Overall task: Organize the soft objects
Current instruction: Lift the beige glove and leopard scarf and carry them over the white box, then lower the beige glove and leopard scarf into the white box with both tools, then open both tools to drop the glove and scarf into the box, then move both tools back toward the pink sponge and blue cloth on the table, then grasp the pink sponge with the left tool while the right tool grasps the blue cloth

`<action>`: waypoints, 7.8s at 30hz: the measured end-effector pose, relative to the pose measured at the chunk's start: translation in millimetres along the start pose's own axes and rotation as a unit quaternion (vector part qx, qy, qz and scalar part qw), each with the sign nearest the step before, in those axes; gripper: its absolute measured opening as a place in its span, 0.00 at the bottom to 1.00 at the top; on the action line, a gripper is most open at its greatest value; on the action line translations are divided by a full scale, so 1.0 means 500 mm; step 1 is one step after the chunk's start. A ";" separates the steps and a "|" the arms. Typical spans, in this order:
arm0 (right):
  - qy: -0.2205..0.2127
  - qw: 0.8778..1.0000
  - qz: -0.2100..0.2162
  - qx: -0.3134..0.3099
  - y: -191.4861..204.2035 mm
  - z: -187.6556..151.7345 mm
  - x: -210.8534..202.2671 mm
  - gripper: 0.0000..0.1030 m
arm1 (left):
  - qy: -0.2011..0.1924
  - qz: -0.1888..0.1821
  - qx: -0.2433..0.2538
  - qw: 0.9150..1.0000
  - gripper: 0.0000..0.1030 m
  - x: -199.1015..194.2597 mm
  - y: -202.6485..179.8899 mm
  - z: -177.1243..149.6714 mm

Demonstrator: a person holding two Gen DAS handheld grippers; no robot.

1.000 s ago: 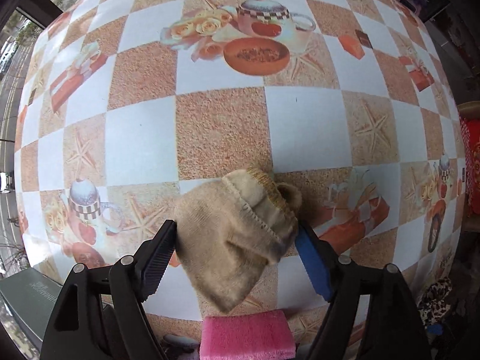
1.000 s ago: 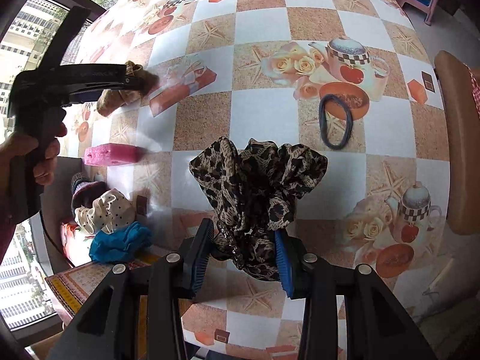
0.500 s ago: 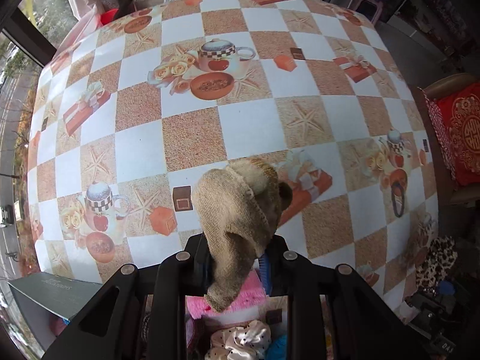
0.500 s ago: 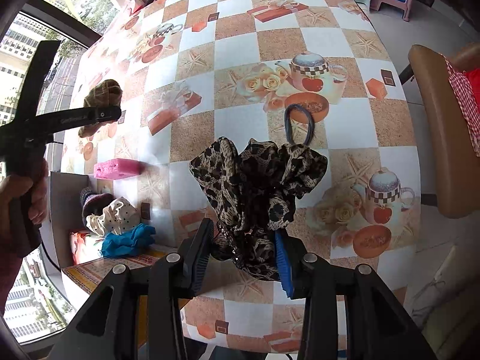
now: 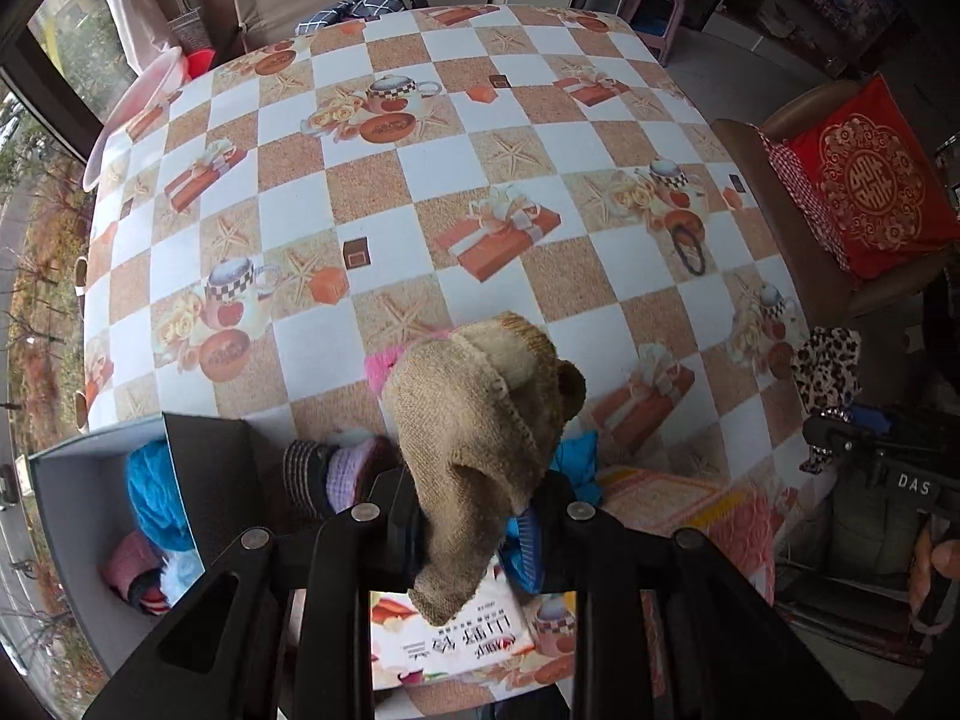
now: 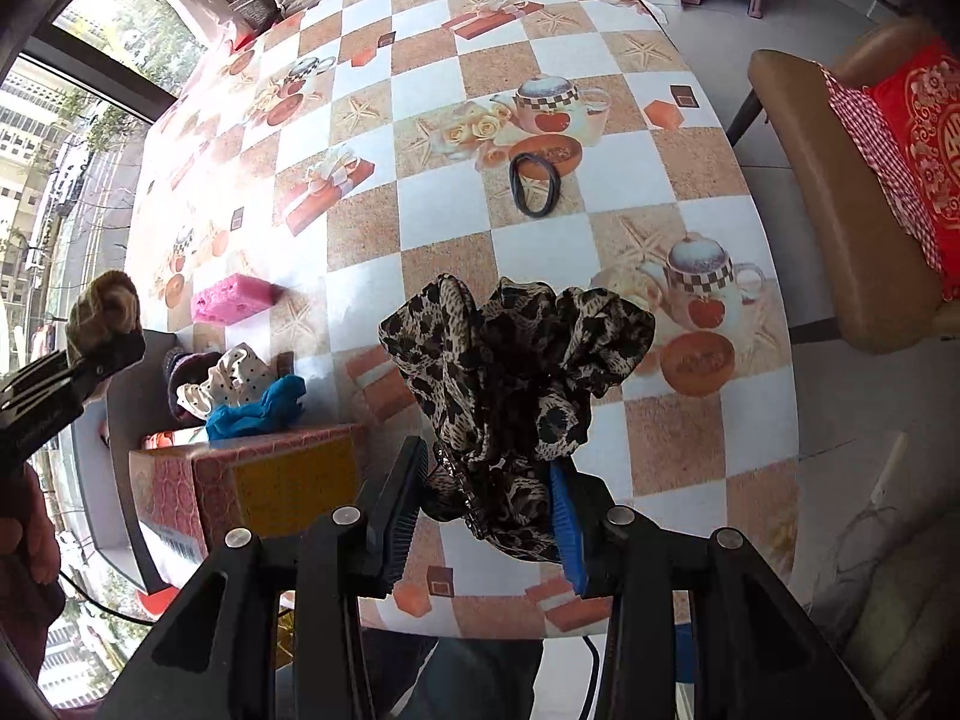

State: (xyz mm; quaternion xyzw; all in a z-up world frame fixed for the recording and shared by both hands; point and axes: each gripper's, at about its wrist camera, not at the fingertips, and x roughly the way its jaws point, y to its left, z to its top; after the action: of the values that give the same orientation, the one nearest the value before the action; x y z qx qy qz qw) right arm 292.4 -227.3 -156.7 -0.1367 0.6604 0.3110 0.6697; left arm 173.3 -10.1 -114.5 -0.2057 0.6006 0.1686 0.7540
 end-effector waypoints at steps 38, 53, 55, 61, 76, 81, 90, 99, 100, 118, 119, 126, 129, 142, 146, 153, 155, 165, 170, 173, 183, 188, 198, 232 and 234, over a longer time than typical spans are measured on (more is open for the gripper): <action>0.022 0.988 0.007 -0.151 0.295 -0.281 -0.013 0.40 | 0.006 -0.038 0.025 0.999 0.27 -0.095 0.074 -0.309; 0.000 0.968 0.023 -0.249 0.464 -0.234 -0.033 0.40 | -0.016 -0.028 -0.061 0.998 0.27 -0.117 0.187 -0.337; -0.004 0.966 0.030 -0.255 0.486 -0.221 -0.038 0.40 | -0.017 -0.027 -0.069 0.997 0.27 -0.119 0.199 -0.341; -0.009 0.956 0.044 -0.291 0.561 -0.199 -0.046 0.40 | -0.019 -0.024 -0.098 0.995 0.27 -0.121 0.227 -0.353; 0.018 0.924 0.048 -0.379 0.663 -0.198 -0.024 0.40 | -0.022 -0.004 -0.191 0.981 0.27 -0.124 0.315 -0.406; 0.018 0.920 0.050 -0.389 0.679 -0.192 -0.025 0.40 | -0.023 0.000 -0.206 0.978 0.27 -0.124 0.330 -0.412; 0.021 0.913 0.048 -0.404 0.704 -0.188 -0.021 0.40 | -0.028 0.003 -0.219 0.975 0.27 -0.126 0.347 -0.412; 0.023 0.909 0.049 -0.413 0.722 -0.182 -0.015 0.40 | -0.029 0.007 -0.230 0.973 0.27 -0.125 0.361 -0.414; 0.024 0.908 0.050 -0.414 0.723 -0.182 -0.015 0.40 | -0.029 0.007 -0.231 0.972 0.27 -0.125 0.361 -0.414; 0.025 0.908 0.050 -0.416 0.734 -0.160 -0.007 0.40 | -0.021 0.011 -0.240 0.970 0.27 -0.110 0.376 -0.406; 0.025 0.908 0.050 -0.416 0.735 -0.158 -0.006 0.40 | -0.021 0.011 -0.240 0.970 0.27 -0.110 0.377 -0.405; 0.027 0.908 0.048 -0.416 0.739 -0.152 -0.004 0.40 | -0.017 0.013 -0.247 0.969 0.28 -0.106 0.384 -0.402; 0.029 0.907 0.046 -0.417 0.742 -0.144 0.002 0.40 | -0.018 0.014 -0.252 0.968 0.28 -0.104 0.388 -0.401; 0.031 0.908 0.051 -0.416 0.752 -0.123 0.015 0.40 | -0.019 0.023 -0.260 0.965 0.28 -0.105 0.401 -0.392; 0.030 0.906 0.051 -0.419 0.758 -0.118 0.017 0.40 | -0.020 0.024 -0.264 0.964 0.28 -0.107 0.403 -0.388; 0.026 0.910 0.051 -0.411 0.749 -0.106 0.016 0.40 | -0.030 0.029 -0.271 0.962 0.28 -0.117 0.408 -0.381; 0.027 0.913 0.052 -0.403 0.746 -0.100 0.017 0.40 | -0.031 0.029 -0.275 0.960 0.28 -0.118 0.414 -0.378; 0.049 0.922 0.064 -0.379 0.776 -0.069 0.048 0.40 | -0.025 0.055 -0.299 0.952 0.31 -0.105 0.460 -0.355; 0.051 0.917 0.071 -0.389 0.798 -0.075 0.050 0.43 | -0.018 0.065 -0.302 0.951 0.45 -0.102 0.460 -0.365; 0.051 0.916 0.077 -0.391 0.806 -0.074 0.047 0.51 | -0.008 0.065 -0.302 0.951 0.65 -0.096 0.454 -0.371; 0.042 0.939 0.093 -0.327 0.760 -0.017 -0.002 0.98 | 0.012 -0.007 -0.330 0.944 0.85 -0.080 0.449 -0.370; 0.058 0.958 0.104 -0.262 0.662 0.046 -0.056 0.98 | -0.013 -0.040 -0.300 0.953 0.86 -0.120 0.421 -0.322; 0.064 0.984 0.049 -0.156 0.405 0.176 -0.081 0.98 | -0.013 -0.084 -0.195 0.977 1.00 -0.126 0.282 -0.160; 0.232 0.926 -0.129 -0.268 0.185 0.237 0.298 0.98 | 0.135 0.029 -0.102 0.985 1.00 0.162 0.126 0.081; 0.193 0.938 -0.172 -0.231 0.118 0.278 0.282 0.98 | 0.143 0.039 -0.090 0.985 1.00 0.186 0.112 0.092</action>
State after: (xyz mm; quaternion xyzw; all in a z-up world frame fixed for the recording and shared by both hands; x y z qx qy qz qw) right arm 359.0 -66.3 -267.3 -0.4564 0.6531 0.3027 0.5230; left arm 204.2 62.3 -202.5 -0.2709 0.6919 0.2205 0.6318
